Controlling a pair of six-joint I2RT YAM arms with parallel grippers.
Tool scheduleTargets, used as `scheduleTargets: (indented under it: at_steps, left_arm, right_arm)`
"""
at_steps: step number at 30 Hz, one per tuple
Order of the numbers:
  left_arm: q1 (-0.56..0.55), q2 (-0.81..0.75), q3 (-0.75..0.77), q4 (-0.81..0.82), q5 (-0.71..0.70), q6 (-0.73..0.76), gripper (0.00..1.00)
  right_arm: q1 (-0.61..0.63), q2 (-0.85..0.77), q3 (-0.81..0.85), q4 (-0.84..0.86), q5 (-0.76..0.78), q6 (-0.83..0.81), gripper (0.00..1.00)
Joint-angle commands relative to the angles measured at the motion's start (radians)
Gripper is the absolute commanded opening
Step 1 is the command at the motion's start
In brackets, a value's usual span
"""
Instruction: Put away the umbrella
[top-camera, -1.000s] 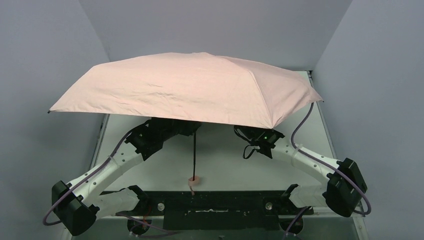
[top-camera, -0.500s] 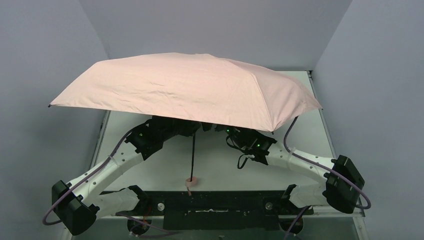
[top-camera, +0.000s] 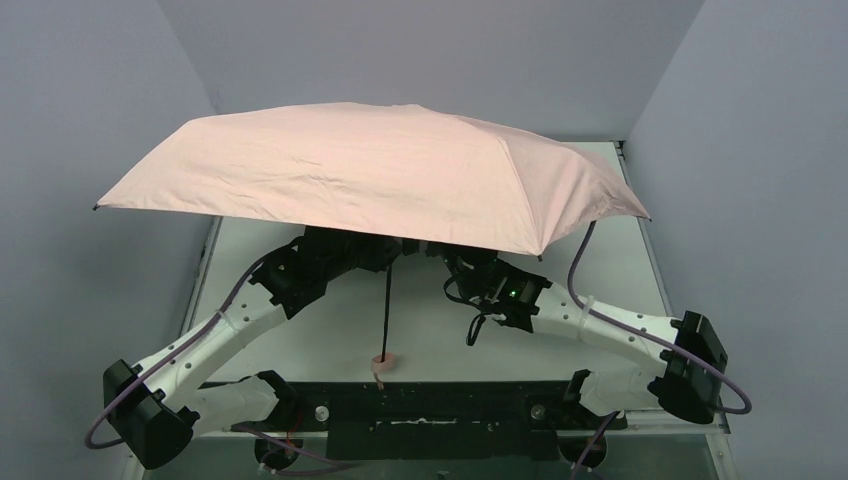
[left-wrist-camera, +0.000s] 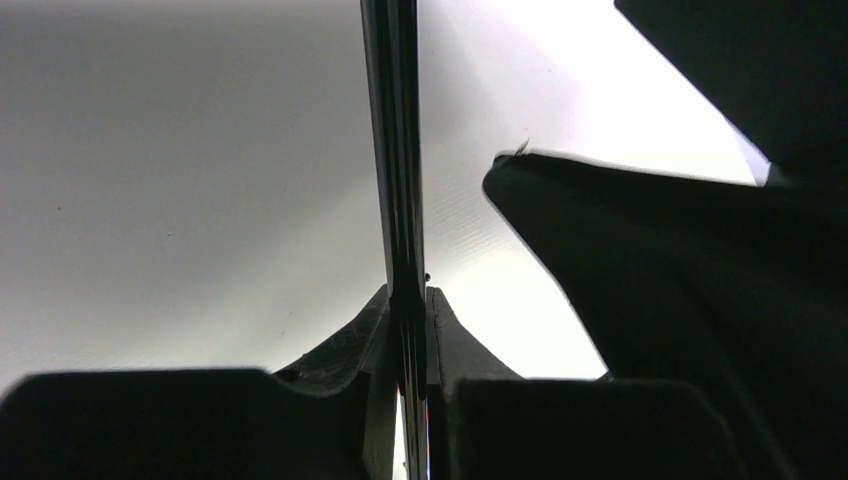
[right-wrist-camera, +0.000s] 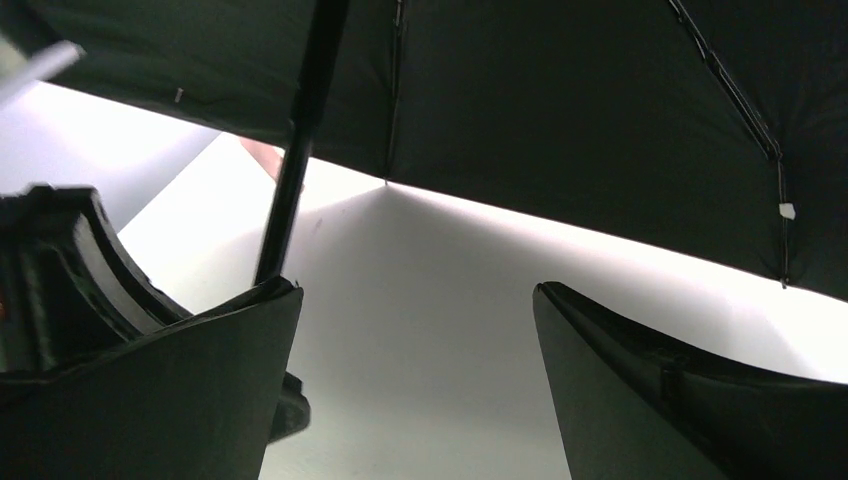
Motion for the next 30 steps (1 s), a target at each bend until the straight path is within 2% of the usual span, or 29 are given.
scheduleTargets:
  at_steps: [1, 6, 17, 25, 30]
  left_arm:
    - [-0.010, 0.009, 0.068, -0.004, 0.011, 0.034, 0.00]
    - [-0.011, 0.013, 0.070, -0.008, 0.011, 0.035, 0.00]
    - [-0.032, 0.025, 0.070, -0.006, 0.041, 0.033, 0.00]
    - [-0.045, 0.027, 0.074, -0.012, 0.047, 0.040, 0.00]
    - [-0.049, 0.025, 0.074, -0.020, 0.054, 0.043, 0.00]
  right_arm:
    - [-0.039, -0.037, 0.123, -0.021, -0.050, 0.078, 0.90]
    - [-0.100, -0.005, 0.239, -0.135, -0.183, 0.225, 0.91]
    - [-0.243, 0.102, 0.374, -0.172, -0.334, 0.476, 0.90]
    - [-0.282, 0.192, 0.449, -0.114, -0.441, 0.556, 0.89]
    - [-0.300, 0.236, 0.496, -0.122, -0.465, 0.575, 0.84]
